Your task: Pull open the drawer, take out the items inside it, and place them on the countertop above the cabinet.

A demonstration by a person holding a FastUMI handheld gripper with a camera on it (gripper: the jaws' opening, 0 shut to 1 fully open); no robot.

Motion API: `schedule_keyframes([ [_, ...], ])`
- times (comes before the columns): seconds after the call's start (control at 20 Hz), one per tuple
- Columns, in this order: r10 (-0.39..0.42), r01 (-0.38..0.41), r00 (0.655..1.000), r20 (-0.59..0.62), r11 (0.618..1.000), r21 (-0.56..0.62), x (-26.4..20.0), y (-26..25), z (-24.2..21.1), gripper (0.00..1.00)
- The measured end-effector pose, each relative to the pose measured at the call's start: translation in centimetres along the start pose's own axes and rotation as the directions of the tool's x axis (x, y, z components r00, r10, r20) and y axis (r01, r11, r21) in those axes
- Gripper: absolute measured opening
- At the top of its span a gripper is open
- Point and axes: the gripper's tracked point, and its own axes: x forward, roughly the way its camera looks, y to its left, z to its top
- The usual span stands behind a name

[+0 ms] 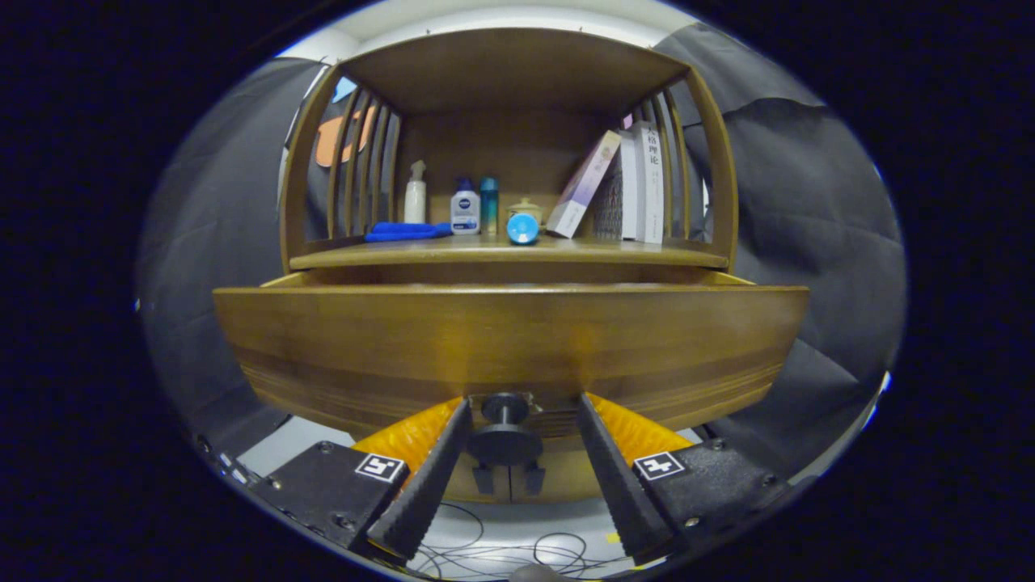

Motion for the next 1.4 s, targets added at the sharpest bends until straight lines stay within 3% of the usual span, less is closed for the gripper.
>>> schedule_keyframes([
  [0.55, -0.012, 0.012, 1.0, 0.001, 1.0, -0.022, 8.5, 0.7, 2.7, 0.9],
  [0.85, -0.016, 0.015, 1.0, -0.022, 0.999, -0.051, 9.1, 0.3, 2.6, 0.9],
  [1.05, 0.039, -0.039, 0.999, 0.006, 0.998, -0.043, 4.6, 1.7, 2.9, 0.9],
  [1.2, 0.091, -0.086, 0.991, 0.099, 0.995, -0.054, -2.3, 2.3, 3.9, 0.9],
  [1.4, 0.103, -0.1, 0.983, 0.155, 0.995, -0.024, -11.6, 1.8, 3.7, 0.91],
])
